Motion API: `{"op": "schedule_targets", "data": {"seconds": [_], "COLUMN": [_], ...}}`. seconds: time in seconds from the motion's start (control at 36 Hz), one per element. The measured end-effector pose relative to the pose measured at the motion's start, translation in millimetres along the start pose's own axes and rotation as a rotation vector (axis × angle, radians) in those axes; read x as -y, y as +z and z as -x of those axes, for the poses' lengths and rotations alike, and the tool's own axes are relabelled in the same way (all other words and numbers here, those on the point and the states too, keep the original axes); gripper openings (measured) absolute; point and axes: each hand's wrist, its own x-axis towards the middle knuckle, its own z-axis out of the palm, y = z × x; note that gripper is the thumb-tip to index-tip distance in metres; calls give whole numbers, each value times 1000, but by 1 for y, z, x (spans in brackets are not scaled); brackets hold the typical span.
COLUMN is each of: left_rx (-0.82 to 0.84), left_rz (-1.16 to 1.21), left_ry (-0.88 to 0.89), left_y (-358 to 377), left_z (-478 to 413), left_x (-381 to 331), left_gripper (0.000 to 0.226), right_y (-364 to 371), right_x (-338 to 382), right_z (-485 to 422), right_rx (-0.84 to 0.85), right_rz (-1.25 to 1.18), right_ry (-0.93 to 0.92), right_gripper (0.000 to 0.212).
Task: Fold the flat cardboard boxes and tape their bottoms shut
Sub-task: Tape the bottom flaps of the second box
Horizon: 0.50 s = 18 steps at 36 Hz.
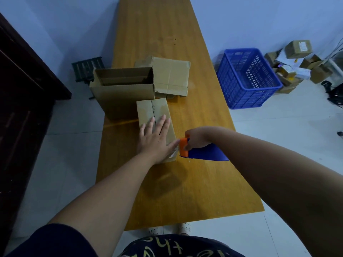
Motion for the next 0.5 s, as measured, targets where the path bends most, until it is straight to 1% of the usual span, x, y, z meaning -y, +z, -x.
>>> {"op": "schedule_targets", "data": {"seconds": [0.14,0.19,0.25,0.31,0.36,0.42,0.5], "left_rx": [-3,-3,9,23,30,34,20], "left_rz": [4,15,8,-10,-17,-18,-13], "left_ry": [-14,-8,22,47,48,44,40], "left_y": [-1,-2,-1,1,0,1,3], "left_z": [0,-1,1,1,0,0,-1], "left_x": [-1,0,2,3,3,3,3], "left_gripper": [89,87,85,86,87,87,86], "right_y": [-1,2,12,25,32,32,31], "right_x": [3,-1,-16,-32,-40,-40,-32], "right_z": [1,3,4,2,-1,-2,-6], "right_rx": [-40,-100,-179,-152,-124,-181,-310], "right_rz": [15,89,185,113,28,-4,-75], "right_ry": [44,82,168,254,292,294,267], "right_gripper": [49,45,38,42,47,47,44]}}
